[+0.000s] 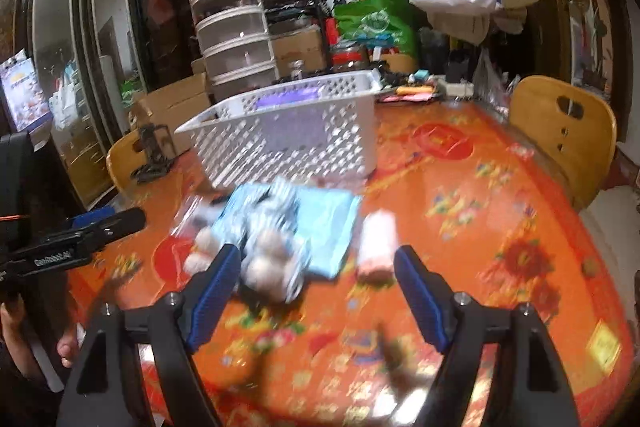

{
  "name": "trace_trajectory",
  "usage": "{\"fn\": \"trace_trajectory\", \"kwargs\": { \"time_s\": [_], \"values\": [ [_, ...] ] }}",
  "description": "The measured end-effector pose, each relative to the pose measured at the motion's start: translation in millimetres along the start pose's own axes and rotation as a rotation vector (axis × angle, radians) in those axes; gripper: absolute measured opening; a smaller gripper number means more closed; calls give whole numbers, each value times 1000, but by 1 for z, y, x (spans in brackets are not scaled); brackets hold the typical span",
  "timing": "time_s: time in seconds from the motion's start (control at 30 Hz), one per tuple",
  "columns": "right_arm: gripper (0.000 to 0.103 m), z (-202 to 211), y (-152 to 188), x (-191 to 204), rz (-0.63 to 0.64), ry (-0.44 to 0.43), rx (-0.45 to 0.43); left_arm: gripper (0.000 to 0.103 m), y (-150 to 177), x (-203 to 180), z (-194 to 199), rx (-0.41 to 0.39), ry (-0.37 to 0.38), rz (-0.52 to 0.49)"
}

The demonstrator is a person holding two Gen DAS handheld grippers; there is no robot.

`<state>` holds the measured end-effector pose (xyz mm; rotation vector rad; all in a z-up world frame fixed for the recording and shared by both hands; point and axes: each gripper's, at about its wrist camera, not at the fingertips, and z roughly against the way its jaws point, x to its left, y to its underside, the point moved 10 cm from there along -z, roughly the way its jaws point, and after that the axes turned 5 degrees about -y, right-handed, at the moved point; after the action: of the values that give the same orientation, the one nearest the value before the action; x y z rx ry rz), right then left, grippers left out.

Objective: Organize soft objects
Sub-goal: 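Move the right tool back to the plush doll and grasp it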

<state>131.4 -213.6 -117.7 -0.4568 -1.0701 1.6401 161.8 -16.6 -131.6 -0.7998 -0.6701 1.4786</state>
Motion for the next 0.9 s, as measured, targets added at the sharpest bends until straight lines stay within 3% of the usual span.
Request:
{"fn": "trace_trajectory", "kwargs": {
  "time_s": [0.17,0.23,0.47,0.63,0.8,0.9],
  "values": [
    [65,1,13,12,30,-1,12,82,8,-22,-5,25,24,-28],
    [53,-2,14,14,36,-2,20,79,8,-32,-8,33,33,-42],
    [49,-14,18,27,65,-25,42,66,19,-55,-19,59,60,-100],
    [35,-23,19,32,76,-40,56,49,26,-61,-30,83,66,-117],
    [30,-29,19,36,87,-44,61,41,27,-63,-34,92,82,-122],
    [22,-34,18,38,93,-41,67,33,25,-64,-35,91,89,-127]
  ]
}}
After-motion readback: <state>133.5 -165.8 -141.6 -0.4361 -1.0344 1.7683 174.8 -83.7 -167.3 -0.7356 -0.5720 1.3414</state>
